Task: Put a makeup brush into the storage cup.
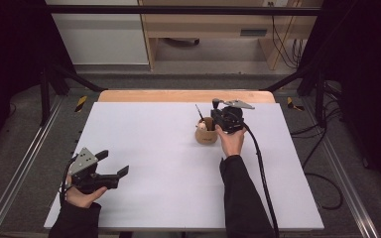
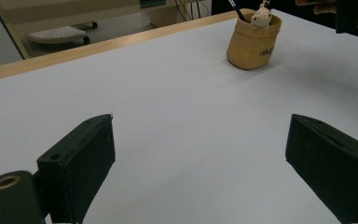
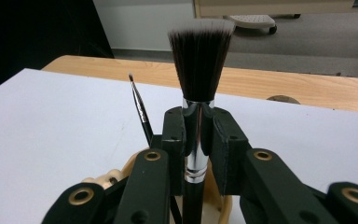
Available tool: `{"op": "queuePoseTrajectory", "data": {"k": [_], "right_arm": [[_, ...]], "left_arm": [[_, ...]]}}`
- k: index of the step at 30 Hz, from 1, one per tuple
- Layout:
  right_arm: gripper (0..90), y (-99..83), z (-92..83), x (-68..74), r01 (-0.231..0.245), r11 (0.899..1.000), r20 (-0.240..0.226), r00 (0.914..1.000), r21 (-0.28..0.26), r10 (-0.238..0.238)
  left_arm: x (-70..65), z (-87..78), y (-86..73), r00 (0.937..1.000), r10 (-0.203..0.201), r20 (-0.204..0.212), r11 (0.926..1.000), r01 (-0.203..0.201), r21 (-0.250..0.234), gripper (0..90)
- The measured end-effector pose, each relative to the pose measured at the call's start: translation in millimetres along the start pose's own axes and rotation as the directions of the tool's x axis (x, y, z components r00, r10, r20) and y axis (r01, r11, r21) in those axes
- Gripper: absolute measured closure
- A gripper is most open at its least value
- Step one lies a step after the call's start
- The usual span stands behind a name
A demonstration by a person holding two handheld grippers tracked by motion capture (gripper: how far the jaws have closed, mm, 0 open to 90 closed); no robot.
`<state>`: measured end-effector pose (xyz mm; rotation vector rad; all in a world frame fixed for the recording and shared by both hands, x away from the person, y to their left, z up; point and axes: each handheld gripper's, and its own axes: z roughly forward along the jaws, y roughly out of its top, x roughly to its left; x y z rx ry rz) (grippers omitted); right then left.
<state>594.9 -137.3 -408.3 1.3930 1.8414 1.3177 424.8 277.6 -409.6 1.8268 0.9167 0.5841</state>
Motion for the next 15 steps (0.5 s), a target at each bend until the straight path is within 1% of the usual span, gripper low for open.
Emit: {"op": "queuePoseTrajectory", "data": {"k": [2, 4, 6, 7, 12, 15], "right_arm": [[77.2, -0.2, -0.3, 0.5, 0.009, 1.000, 0.005, 0.9999, 0.013, -0.009], [76.8, 0.1, -1.6, 0.9, 0.010, 1.000, 0.016, 0.9998, 0.028, -0.011], [75.9, 0.2, -2.9, 1.0, 0.006, 1.000, 0.016, 0.9999, 0.031, -0.006], [74.3, 1.0, -6.1, 0.9, 0.013, 0.999, 0.023, 0.9996, 0.029, -0.014], [71.3, 6.4, -18.9, 3.4, 0.027, 1.000, 0.010, 0.9996, 0.014, -0.027], [69.8, 8.2, -30.5, 4.4, 0.028, 0.999, -0.005, 0.9996, -0.015, -0.028]], "left_arm": [[0.3, -0.4, 0.0, 1.0000, 0.001, -0.001, 1.0000, -0.001, 0.003, 7.6], [0.3, -0.4, 0.0, 1.0000, 0.002, 0.000, 1.0000, -0.002, 0.003, 7.6], [0.4, -0.5, 0.0, 1.0000, 0.002, 0.000, 1.0000, -0.002, 0.003, 7.6], [0.6, -0.4, -0.1, 1.0000, 0.001, 0.000, 1.0000, -0.001, 0.003, 7.6], [0.6, -0.7, -0.2, 1.0000, -0.002, 0.000, 1.0000, 0.002, 0.003, 7.6], [0.3, -0.9, -0.1, 1.0000, -0.001, 0.000, 1.0000, 0.001, 0.001, 7.6]]}}
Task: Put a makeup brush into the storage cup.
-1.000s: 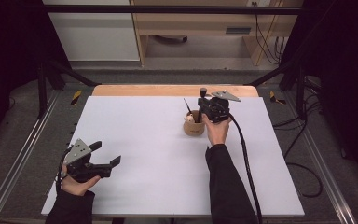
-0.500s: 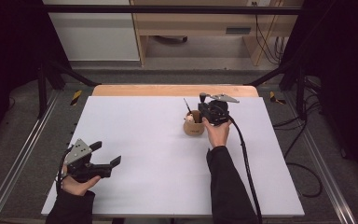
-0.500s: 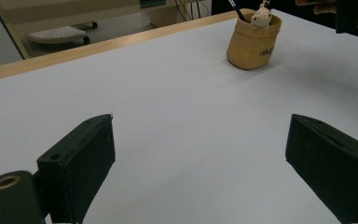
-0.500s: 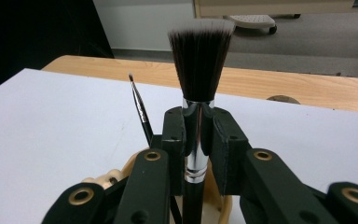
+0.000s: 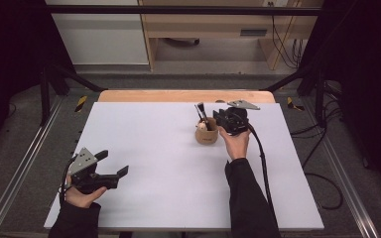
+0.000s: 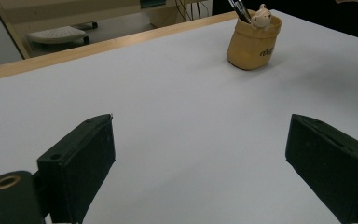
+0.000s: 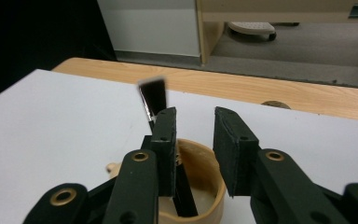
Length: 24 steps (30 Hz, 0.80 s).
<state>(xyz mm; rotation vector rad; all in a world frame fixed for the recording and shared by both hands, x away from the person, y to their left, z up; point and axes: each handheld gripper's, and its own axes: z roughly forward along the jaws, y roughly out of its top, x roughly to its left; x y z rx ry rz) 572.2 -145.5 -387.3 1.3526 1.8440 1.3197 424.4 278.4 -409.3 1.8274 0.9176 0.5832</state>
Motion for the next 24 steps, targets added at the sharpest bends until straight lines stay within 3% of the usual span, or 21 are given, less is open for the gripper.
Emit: {"op": "queuePoseTrajectory", "data": {"k": [8, 16, 21, 24], "right_arm": [[63.5, -0.2, -23.1, -2.4, 0.015, 1.000, -0.053, 0.9985, -0.005, -0.015], [48.4, -0.5, -53.0, 3.3, 0.037, 0.997, -0.145, 0.9884, -0.062, -0.046], [39.5, -5.9, -64.7, 6.0, 0.086, 0.995, -0.153, 0.9838, -0.053, -0.094], [35.2, -10.1, -71.7, 4.5, 0.090, 0.994, -0.162, 0.9819, -0.059, -0.099]], "left_arm": [[0.7, -0.6, -0.2, 1.0000, -0.001, -0.001, 1.0000, 0.001, 0.000, 7.6], [1.3, -1.5, -0.4, 1.0000, -0.006, -0.002, 1.0000, 0.006, -0.005, 7.6], [1.7, -1.0, -1.0, 1.0000, -0.006, -0.005, 1.0000, 0.006, -0.002, 7.5], [1.8, -0.4, -1.4, 1.0000, -0.008, -0.006, 1.0000, 0.008, 0.002, 7.6]]}}
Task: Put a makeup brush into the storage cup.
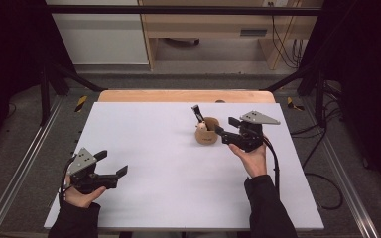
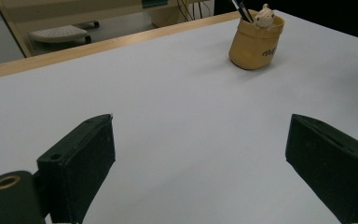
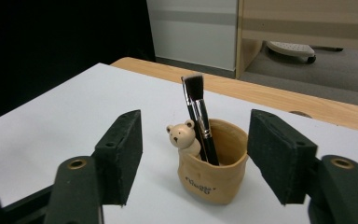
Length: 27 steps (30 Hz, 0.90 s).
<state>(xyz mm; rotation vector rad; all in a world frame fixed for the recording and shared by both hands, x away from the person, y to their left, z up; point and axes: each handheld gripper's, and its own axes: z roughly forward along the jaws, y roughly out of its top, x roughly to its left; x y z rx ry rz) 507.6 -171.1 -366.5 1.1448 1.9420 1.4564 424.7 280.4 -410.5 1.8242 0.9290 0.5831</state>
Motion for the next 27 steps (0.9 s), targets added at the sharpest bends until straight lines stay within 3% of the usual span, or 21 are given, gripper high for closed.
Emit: {"op": "queuePoseTrajectory", "data": {"k": [7, 10, 27], "right_arm": [[21.9, -10.2, -18.6, -2.1, -0.019, 1.000, -0.015, 0.9997, -0.014, 0.019], [17.8, -15.7, -25.9, -3.3, 0.003, 1.000, -0.013, 0.9999, -0.003, -0.003], [10.3, -51.0, -64.5, -15.6, 0.025, 0.999, 0.004, 0.9997, 0.028, -0.025]], "left_arm": [[0.0, 0.4, -0.4, 1.0000, -0.001, -0.001, 1.0000, 0.001, 0.004, 7.6], [-0.2, 0.7, -0.8, 1.0000, -0.003, -0.001, 1.0000, 0.003, 0.005, 7.6], [0.5, 2.1, -4.2, 0.9999, -0.015, -0.003, 0.9998, 0.015, 0.014, 7.6]]}}
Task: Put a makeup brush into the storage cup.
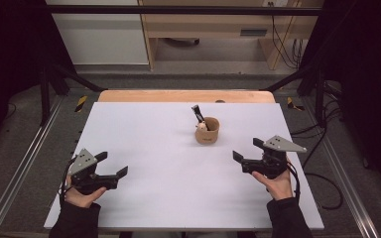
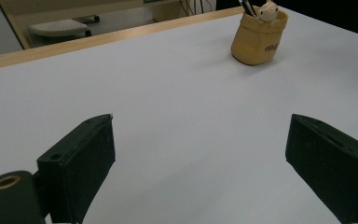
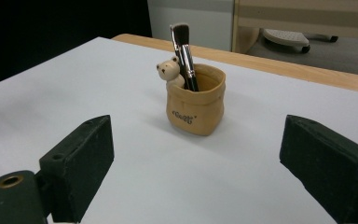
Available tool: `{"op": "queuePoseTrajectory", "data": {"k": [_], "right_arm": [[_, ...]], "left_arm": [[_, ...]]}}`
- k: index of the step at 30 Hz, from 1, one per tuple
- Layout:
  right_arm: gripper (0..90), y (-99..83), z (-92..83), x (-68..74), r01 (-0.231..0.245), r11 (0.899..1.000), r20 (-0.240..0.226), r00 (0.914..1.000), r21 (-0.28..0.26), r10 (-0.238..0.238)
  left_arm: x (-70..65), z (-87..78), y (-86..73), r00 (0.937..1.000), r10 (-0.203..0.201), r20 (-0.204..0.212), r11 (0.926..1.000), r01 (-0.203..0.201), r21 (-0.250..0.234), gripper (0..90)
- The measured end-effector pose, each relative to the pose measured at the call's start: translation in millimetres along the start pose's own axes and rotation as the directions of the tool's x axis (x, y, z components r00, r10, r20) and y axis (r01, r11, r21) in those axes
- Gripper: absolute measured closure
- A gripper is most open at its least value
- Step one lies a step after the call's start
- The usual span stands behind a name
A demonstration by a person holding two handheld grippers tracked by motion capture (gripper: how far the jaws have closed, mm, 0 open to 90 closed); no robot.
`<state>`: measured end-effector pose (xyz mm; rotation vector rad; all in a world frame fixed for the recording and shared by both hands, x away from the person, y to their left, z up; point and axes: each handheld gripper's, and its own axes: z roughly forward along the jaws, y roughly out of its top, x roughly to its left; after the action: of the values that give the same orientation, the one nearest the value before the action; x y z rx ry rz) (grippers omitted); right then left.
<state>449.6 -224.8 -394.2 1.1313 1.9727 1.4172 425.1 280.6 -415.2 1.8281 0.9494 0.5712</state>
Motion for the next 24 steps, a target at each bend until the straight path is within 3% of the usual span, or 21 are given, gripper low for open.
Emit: {"op": "queuePoseTrajectory", "data": {"k": [24], "right_arm": [[4.6, -40.6, -36.9, -11.3, 0.002, 1.000, 0.027, 0.9996, -0.007, -0.001]], "left_arm": [[-0.1, -0.3, -5.2, 0.9998, -0.021, -0.006, 0.9998, 0.021, -0.004, 7.7]]}}
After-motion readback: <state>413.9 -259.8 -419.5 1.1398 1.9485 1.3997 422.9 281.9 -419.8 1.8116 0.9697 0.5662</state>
